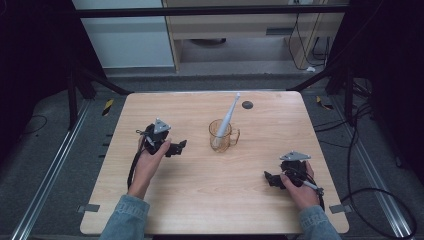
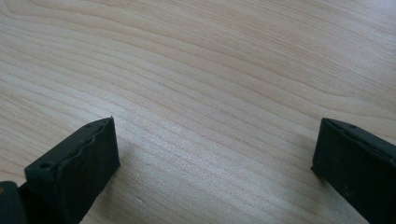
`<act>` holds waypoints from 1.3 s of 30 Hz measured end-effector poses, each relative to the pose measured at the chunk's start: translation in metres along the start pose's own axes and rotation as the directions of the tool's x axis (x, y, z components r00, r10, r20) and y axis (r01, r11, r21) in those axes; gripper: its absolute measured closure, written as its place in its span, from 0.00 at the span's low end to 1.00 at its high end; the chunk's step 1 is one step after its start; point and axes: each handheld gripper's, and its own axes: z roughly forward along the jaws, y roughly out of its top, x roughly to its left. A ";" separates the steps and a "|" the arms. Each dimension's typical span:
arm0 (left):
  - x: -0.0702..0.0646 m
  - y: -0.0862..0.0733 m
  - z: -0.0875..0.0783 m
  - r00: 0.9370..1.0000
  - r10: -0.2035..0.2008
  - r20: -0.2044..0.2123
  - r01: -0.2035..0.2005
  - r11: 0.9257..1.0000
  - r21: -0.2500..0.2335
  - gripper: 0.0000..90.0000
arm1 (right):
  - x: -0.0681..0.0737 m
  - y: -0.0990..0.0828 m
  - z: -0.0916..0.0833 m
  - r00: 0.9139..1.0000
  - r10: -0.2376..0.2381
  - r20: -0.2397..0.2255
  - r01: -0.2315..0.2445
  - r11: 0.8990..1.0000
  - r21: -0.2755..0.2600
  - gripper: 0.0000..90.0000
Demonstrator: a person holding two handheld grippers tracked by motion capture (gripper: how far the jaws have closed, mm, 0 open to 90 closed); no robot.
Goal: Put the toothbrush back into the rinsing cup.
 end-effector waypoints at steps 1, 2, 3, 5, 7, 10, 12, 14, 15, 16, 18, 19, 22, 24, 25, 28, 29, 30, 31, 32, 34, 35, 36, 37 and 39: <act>0.003 -0.002 0.000 1.000 -0.007 -0.005 0.007 1.000 0.008 0.08 | 0.000 0.000 0.000 1.000 0.000 0.000 0.000 1.000 0.000 0.01; 0.006 -0.004 0.000 1.000 -0.014 -0.009 0.014 1.000 0.012 0.08 | 0.000 0.000 0.000 1.000 0.000 0.000 0.000 1.000 0.000 0.01; 0.008 -0.007 0.000 1.000 -0.022 -0.012 0.022 1.000 0.020 0.08 | 0.000 0.000 0.000 1.000 0.000 0.000 0.000 1.000 0.000 0.01; 0.014 -0.011 0.001 0.999 -0.036 -0.016 0.036 0.999 0.030 0.09 | 0.000 0.000 0.000 1.000 0.000 0.000 0.000 1.000 0.000 0.01; 0.019 -0.015 0.001 0.999 -0.044 -0.028 0.045 0.998 0.040 0.09 | 0.000 0.000 0.000 1.000 0.000 0.000 0.000 1.000 0.000 0.01; 0.027 -0.020 0.000 0.997 -0.055 -0.046 0.058 0.997 0.056 0.10 | 0.000 0.000 0.000 1.000 0.000 0.000 0.000 1.000 0.000 0.01; 0.032 -0.024 -0.001 0.997 -0.064 -0.052 0.067 0.996 0.066 0.10 | 0.000 0.000 0.000 1.000 0.000 0.000 0.000 1.000 0.000 0.01; 0.036 -0.027 -0.001 0.996 -0.069 -0.062 0.074 0.995 0.074 0.10 | 0.000 0.000 0.000 1.000 0.000 0.000 0.000 1.000 0.000 0.01; 0.037 -0.028 -0.001 0.995 -0.072 -0.065 0.077 0.994 0.077 0.11 | 0.000 0.000 0.000 1.000 0.000 0.000 0.000 1.000 0.000 0.01; 0.039 -0.029 -0.001 0.995 -0.074 -0.067 0.079 0.993 0.082 0.11 | 0.000 0.000 0.000 1.000 0.000 0.000 0.000 1.000 0.000 0.01; 0.042 -0.031 0.000 0.994 -0.079 -0.072 0.085 0.993 0.085 0.12 | 0.000 0.000 0.000 1.000 0.001 0.000 -0.001 1.000 0.000 0.01; 0.043 -0.032 0.000 0.994 -0.076 -0.074 0.082 0.993 0.090 0.12 | 0.000 0.000 0.000 1.000 0.000 0.000 0.000 1.000 0.000 0.01; 0.047 -0.036 0.000 0.994 -0.081 -0.080 0.089 0.991 0.101 0.12 | 0.000 0.000 0.000 1.000 0.000 0.000 0.000 1.000 0.000 0.01; 0.050 -0.038 0.000 0.993 -0.088 -0.082 0.097 0.990 0.102 0.12 | 0.000 0.000 0.000 1.000 0.000 0.000 0.000 1.000 0.000 0.01; 0.052 -0.039 -0.001 0.992 -0.093 -0.082 0.101 0.990 0.103 0.12 | 0.000 0.000 0.000 1.000 0.000 0.000 0.000 1.000 0.000 0.01; 0.055 -0.042 -0.001 0.992 -0.103 -0.078 0.110 0.990 0.092 0.12 | 0.000 0.000 0.000 1.000 0.000 0.000 0.000 1.000 0.000 0.01; 0.057 -0.043 -0.001 0.992 -0.103 -0.077 0.110 0.990 0.092 0.12 | 0.000 0.000 0.000 1.000 0.000 0.000 0.000 1.000 0.000 0.01; 0.058 -0.044 -0.001 0.992 -0.103 -0.078 0.110 0.989 0.095 0.12 | 0.000 0.000 0.000 1.000 0.000 0.000 0.000 1.000 0.000 0.01; 0.058 -0.045 0.000 0.991 -0.100 -0.085 0.109 0.989 0.098 0.12 | 0.000 0.000 0.000 1.000 0.000 0.000 0.000 1.000 0.000 0.01; 0.059 -0.045 0.000 0.991 -0.101 -0.089 0.109 0.989 0.098 0.12 | 0.000 0.000 0.000 1.000 0.000 0.000 0.000 1.000 0.000 0.01; 0.061 -0.047 0.000 0.991 -0.105 -0.088 0.113 0.989 0.092 0.12 | 0.000 0.000 0.000 1.000 0.000 0.000 0.000 1.000 0.000 0.01; 0.061 -0.047 0.000 0.990 -0.106 -0.089 0.113 0.990 0.089 0.12 | 0.000 0.000 0.000 1.000 0.000 0.000 0.000 1.000 0.000 0.01; 0.061 -0.048 0.000 0.990 -0.107 -0.090 0.115 0.989 0.090 0.12 | 0.000 0.000 0.000 1.000 0.000 0.000 0.000 1.000 0.000 0.01; 0.062 -0.049 0.001 0.990 -0.111 -0.088 0.119 0.989 0.087 0.12 | 0.000 0.000 0.000 1.000 0.000 0.000 0.000 1.000 0.000 0.01; 0.062 -0.050 0.003 0.990 -0.113 -0.086 0.121 0.989 0.090 0.12 | 0.000 0.000 0.000 1.000 0.000 0.000 0.000 1.000 0.000 0.01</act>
